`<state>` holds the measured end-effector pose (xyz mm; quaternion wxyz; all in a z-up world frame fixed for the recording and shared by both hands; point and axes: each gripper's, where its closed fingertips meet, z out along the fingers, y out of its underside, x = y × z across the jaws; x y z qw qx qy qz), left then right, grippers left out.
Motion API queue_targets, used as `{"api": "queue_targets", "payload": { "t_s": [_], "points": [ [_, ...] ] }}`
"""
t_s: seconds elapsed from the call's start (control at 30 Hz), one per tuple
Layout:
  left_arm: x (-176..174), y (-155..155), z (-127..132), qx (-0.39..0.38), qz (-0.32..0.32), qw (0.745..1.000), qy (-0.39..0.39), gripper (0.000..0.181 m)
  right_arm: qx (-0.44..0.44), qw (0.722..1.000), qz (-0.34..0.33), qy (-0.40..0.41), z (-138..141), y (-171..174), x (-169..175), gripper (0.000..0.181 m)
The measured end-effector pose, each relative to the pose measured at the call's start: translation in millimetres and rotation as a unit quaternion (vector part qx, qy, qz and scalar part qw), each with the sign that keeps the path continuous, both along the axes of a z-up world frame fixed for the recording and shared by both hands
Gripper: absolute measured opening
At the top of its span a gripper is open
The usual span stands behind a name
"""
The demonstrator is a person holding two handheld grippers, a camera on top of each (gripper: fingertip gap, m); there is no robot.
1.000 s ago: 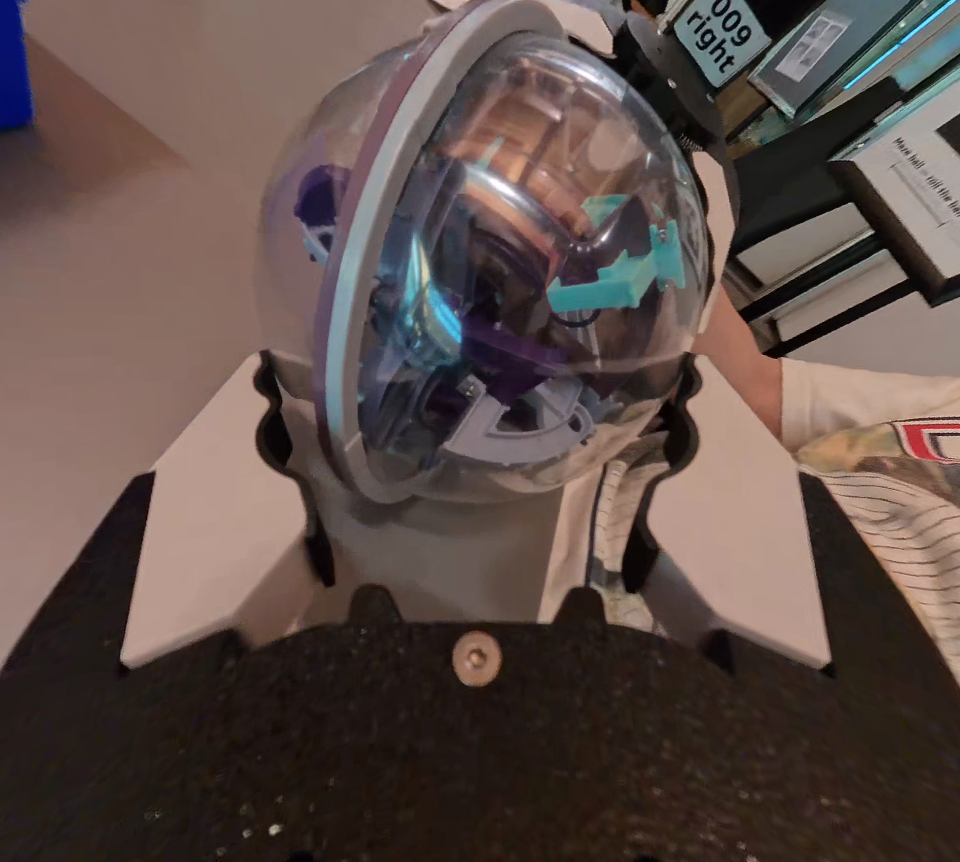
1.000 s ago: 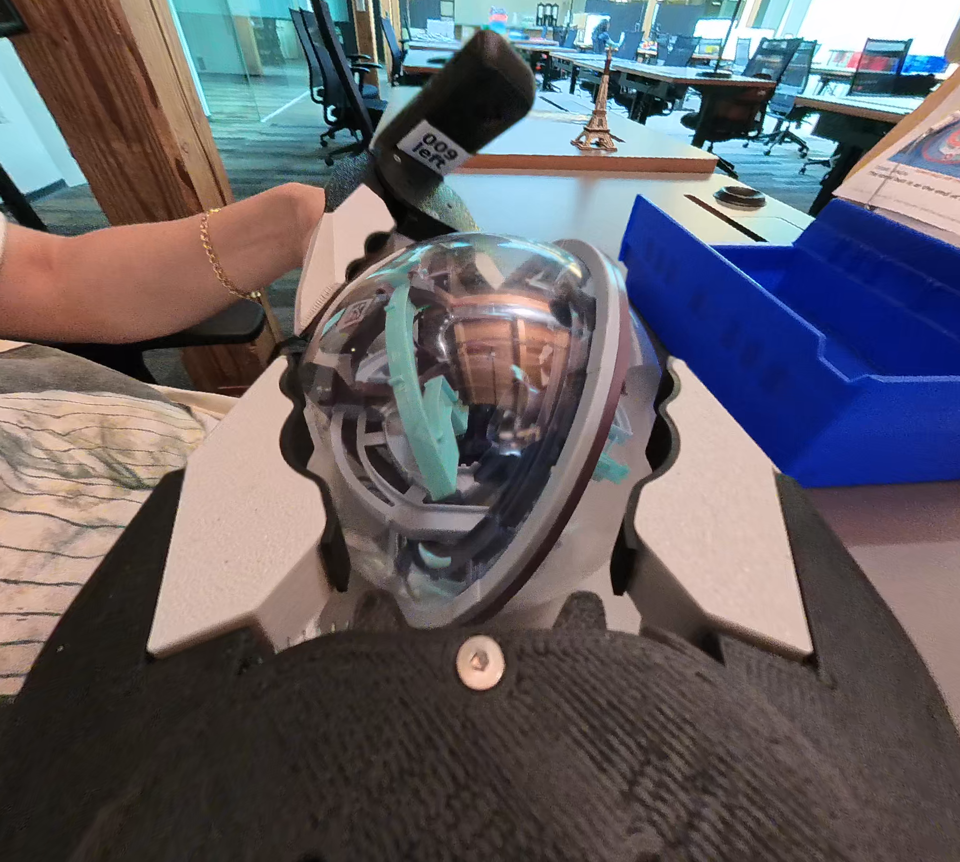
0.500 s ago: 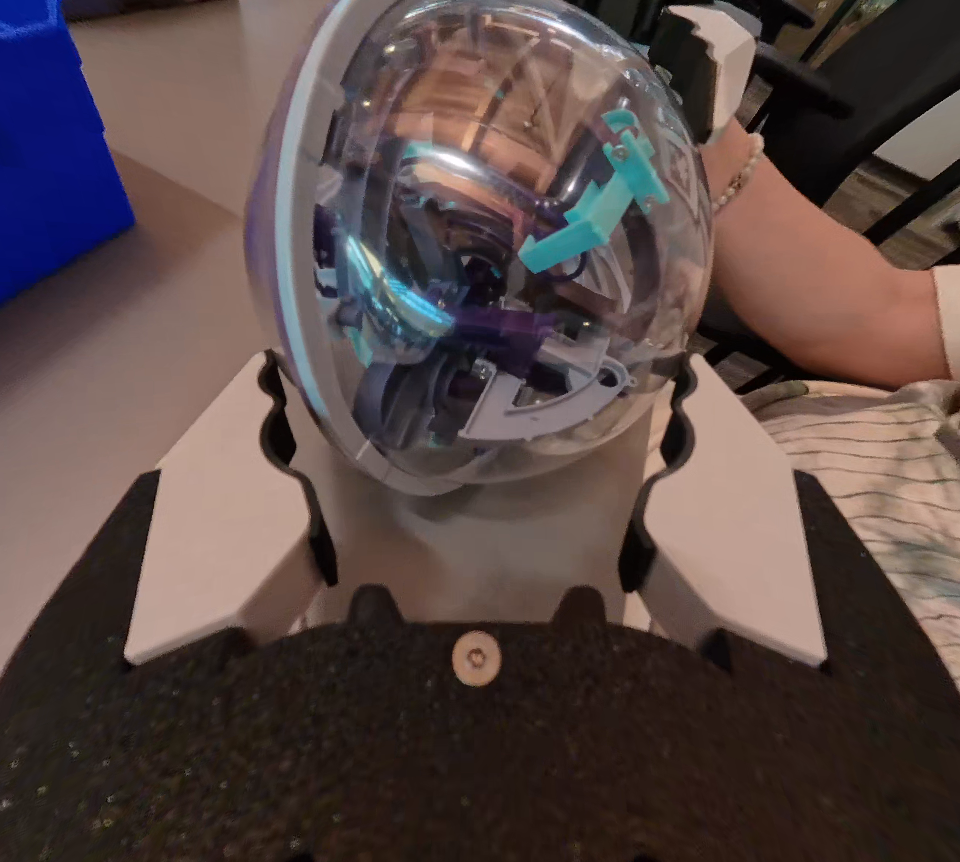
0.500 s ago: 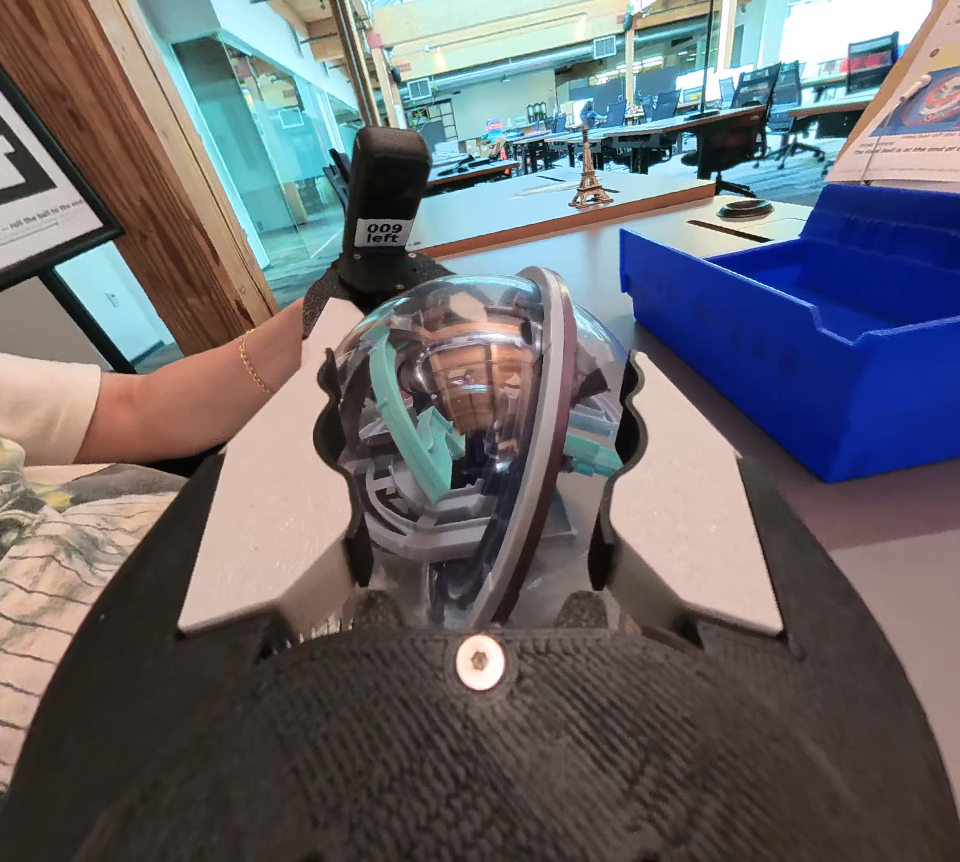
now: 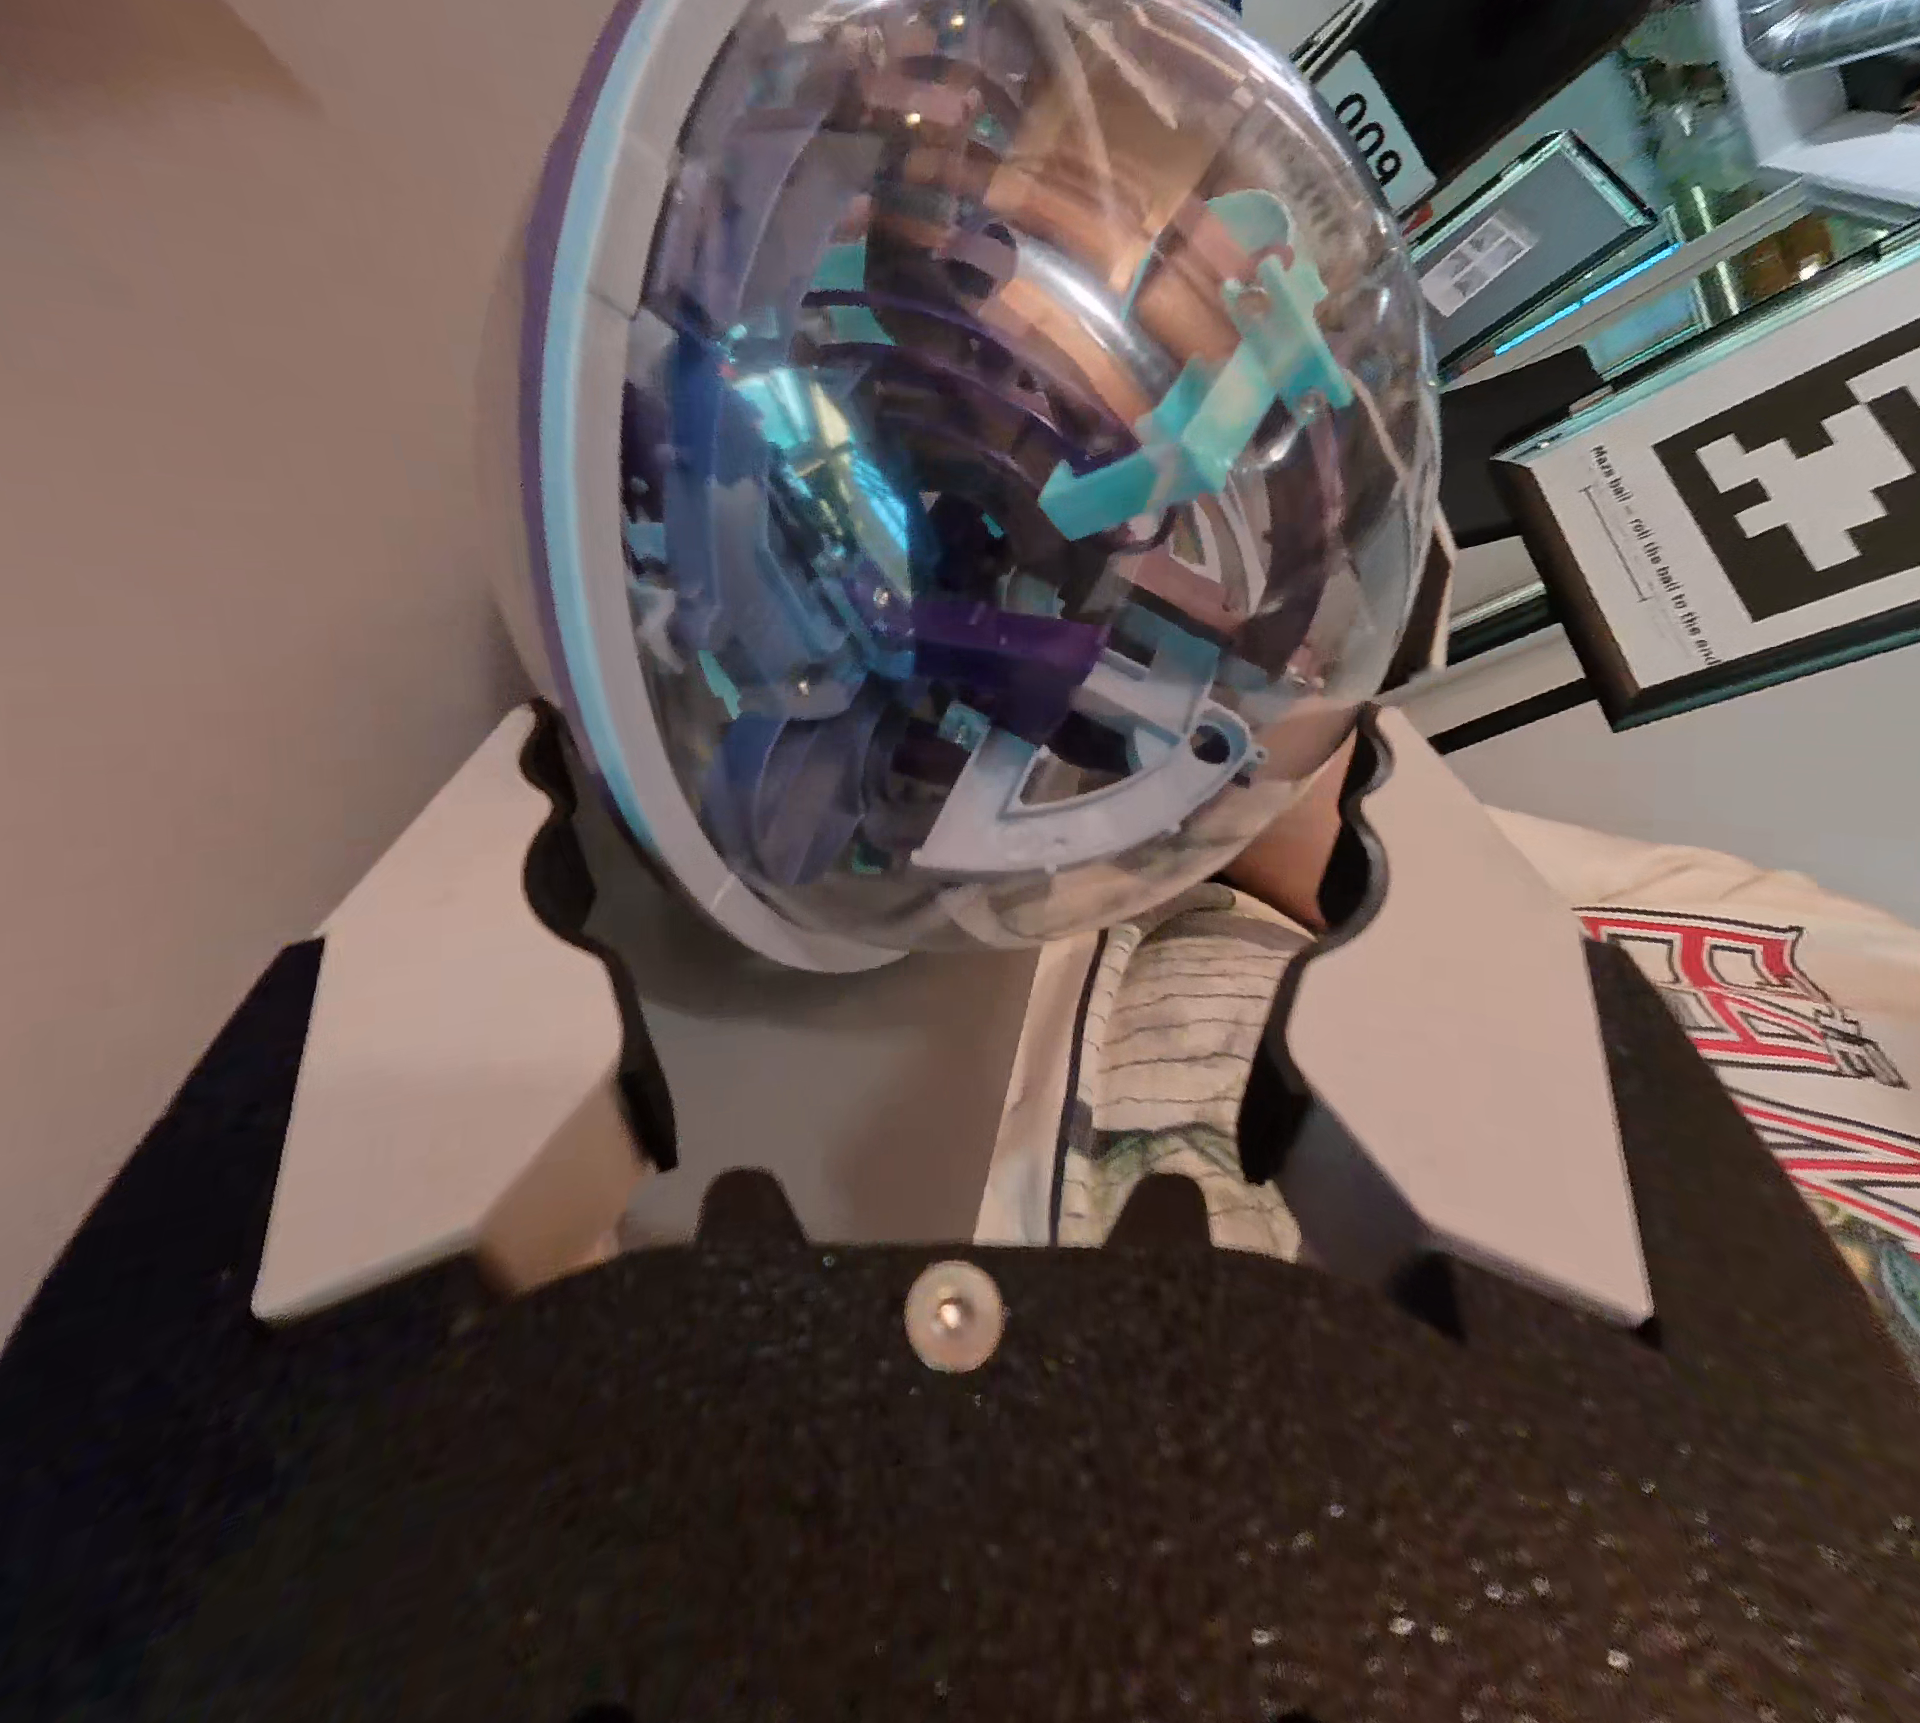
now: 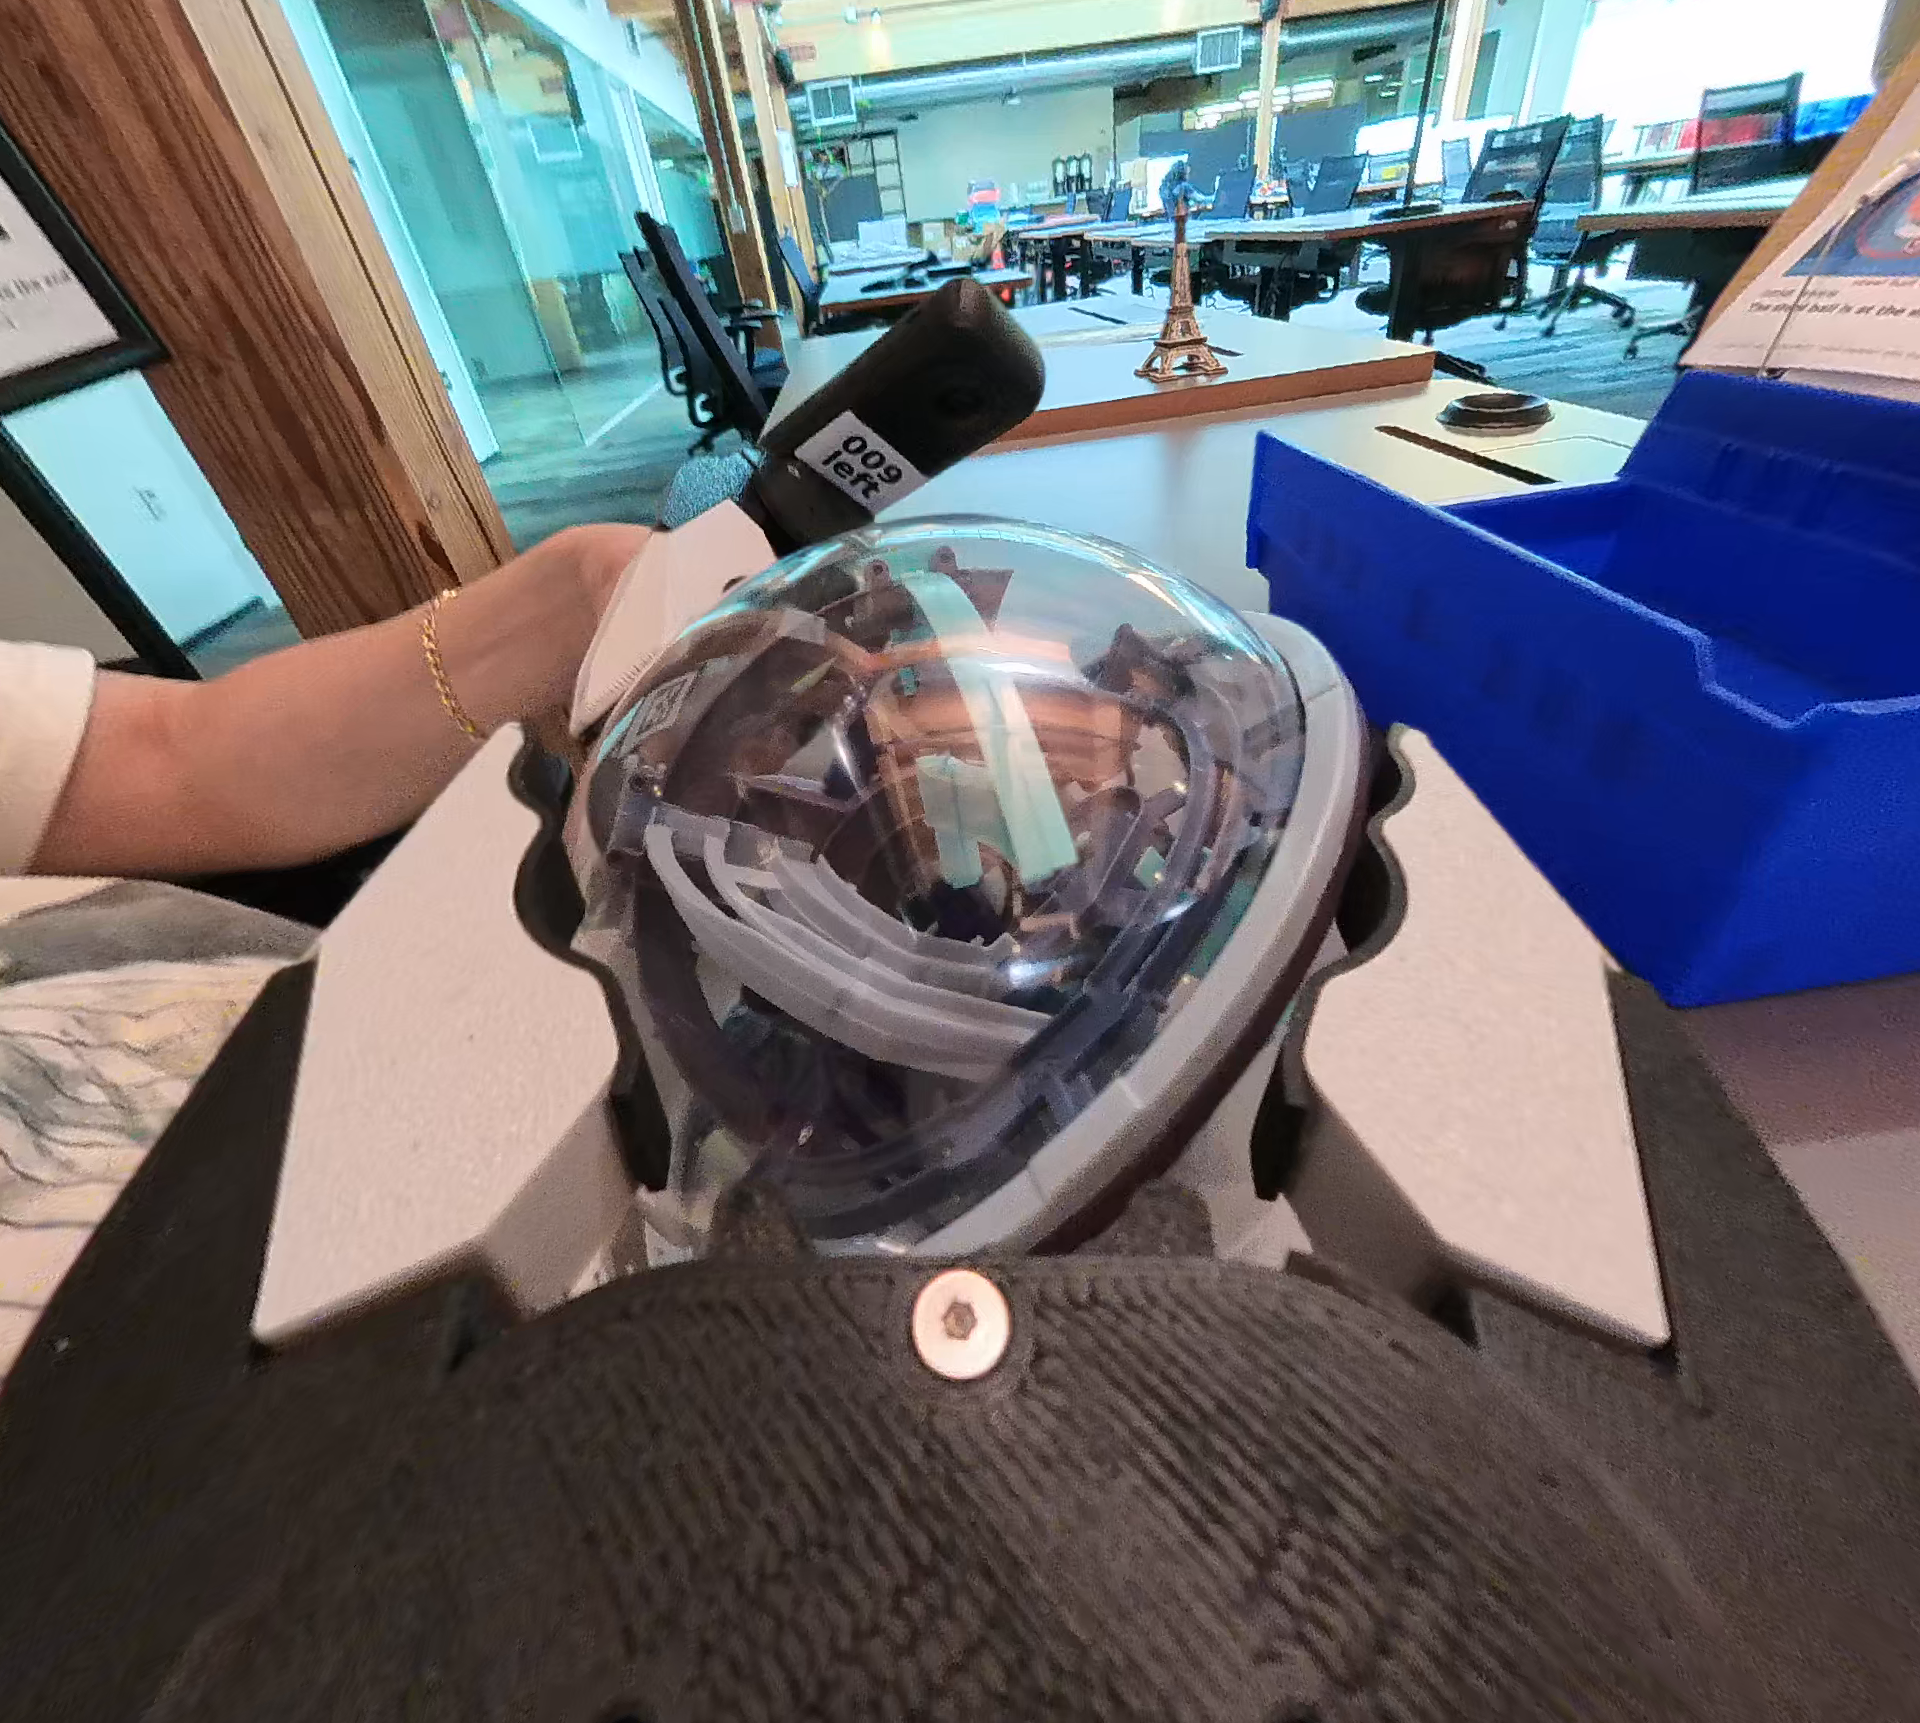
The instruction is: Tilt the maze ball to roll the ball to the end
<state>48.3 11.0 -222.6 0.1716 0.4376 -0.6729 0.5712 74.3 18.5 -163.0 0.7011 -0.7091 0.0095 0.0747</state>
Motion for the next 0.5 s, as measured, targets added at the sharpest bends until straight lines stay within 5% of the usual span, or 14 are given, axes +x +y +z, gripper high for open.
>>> {"api": "queue_targets", "payload": {
  "t_s": [0.23,0.5],
  "points": [
    [4,5,-16,0.124,-0.015,0.984,-0.131,0.148,0.007,0.999,-0.011,0.034,-2,0,9,0.14],
    [-5,2,-25,0.179,-0.046,0.974,-0.131,0.141,0.014,0.999,0.01,0.039,-1,-7,5,0.139]
  ]
}}
